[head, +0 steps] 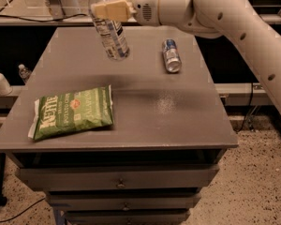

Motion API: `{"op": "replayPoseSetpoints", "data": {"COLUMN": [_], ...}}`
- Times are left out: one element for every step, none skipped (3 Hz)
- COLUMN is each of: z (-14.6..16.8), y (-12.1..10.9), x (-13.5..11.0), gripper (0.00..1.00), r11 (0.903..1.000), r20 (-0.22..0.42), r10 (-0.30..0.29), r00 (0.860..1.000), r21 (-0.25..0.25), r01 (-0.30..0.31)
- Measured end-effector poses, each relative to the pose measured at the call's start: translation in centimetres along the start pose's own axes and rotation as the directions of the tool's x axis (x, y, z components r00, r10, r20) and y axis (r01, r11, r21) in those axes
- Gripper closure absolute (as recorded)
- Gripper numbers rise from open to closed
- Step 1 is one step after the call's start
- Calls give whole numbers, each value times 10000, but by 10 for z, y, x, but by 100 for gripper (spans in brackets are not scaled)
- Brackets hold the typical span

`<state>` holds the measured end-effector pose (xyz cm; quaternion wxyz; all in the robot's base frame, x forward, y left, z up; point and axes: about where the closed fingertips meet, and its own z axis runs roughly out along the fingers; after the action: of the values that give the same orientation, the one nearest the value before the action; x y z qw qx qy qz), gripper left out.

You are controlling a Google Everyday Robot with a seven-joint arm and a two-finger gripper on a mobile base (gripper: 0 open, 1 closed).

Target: Place blue plastic bottle upright

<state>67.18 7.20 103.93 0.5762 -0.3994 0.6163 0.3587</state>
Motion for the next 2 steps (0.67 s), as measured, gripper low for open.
{"op": "replayPoseSetpoints", "data": {"z": [-11,-25], "y": [2,3], "x": [19,38], "gripper": [100,100], "r11": [9992,9969], "r20": [471,761], "r10": [274,446], "r00": [9985,9961], "r21": [288,606], "r01": [-288,-493]}}
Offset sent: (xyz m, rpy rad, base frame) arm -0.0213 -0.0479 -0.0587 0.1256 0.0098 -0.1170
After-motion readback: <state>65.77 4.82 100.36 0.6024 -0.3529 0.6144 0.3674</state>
